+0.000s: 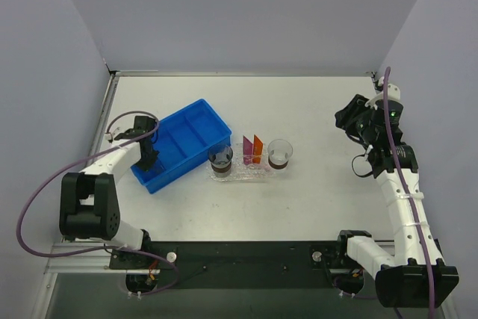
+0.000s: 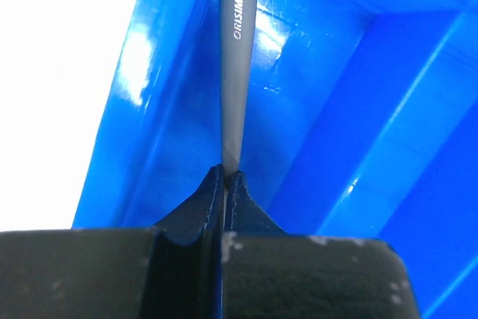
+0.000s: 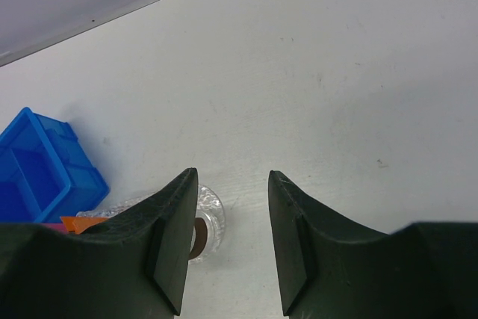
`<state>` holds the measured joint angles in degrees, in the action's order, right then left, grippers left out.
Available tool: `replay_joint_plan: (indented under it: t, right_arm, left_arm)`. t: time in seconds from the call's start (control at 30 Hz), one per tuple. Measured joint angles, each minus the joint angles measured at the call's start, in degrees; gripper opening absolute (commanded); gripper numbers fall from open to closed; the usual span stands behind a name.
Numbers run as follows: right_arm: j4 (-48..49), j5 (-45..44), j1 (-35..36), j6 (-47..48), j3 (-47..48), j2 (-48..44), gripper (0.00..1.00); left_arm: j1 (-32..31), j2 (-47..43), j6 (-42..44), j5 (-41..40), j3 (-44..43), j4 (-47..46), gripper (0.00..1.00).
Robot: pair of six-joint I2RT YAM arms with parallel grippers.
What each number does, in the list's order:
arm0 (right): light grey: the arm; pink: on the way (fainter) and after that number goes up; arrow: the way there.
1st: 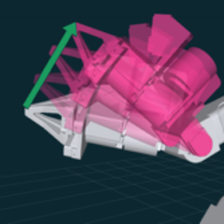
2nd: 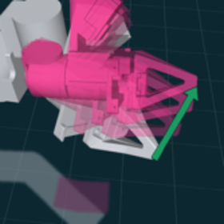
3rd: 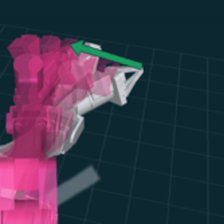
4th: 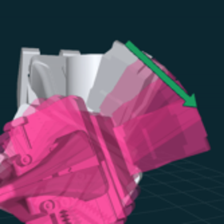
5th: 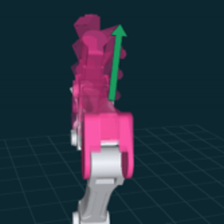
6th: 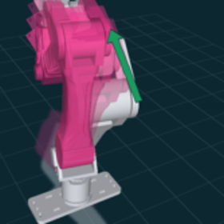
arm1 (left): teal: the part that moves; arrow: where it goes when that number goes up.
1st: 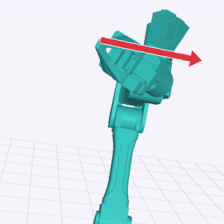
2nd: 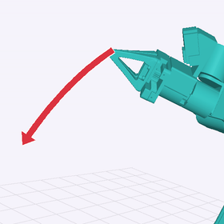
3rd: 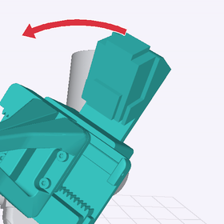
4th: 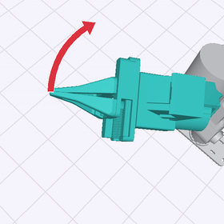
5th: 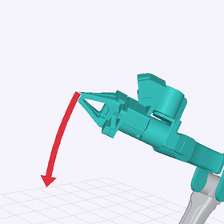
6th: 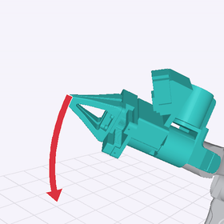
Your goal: Prepare toiletry sets of a toothbrush and toothpaste on the tray
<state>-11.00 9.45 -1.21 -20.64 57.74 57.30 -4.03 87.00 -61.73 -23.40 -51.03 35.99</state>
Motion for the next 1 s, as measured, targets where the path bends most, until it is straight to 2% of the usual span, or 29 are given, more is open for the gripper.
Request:
replay_joint_plan:
  t: [0.4,1.0]
  right_arm:
    - [0.0,0.5,0.0,-0.6,-0.5,-1.6,0.38]
    - [0.0,1.9,0.1,-1.0,-0.7,-3.2,0.38]
  left_arm:
    - [0.8,-5.6,3.5,-2.7,-3.6,1.2,0.0]
    - [0.9,-16.0,2.4,-4.8,-7.2,4.3,0.0]
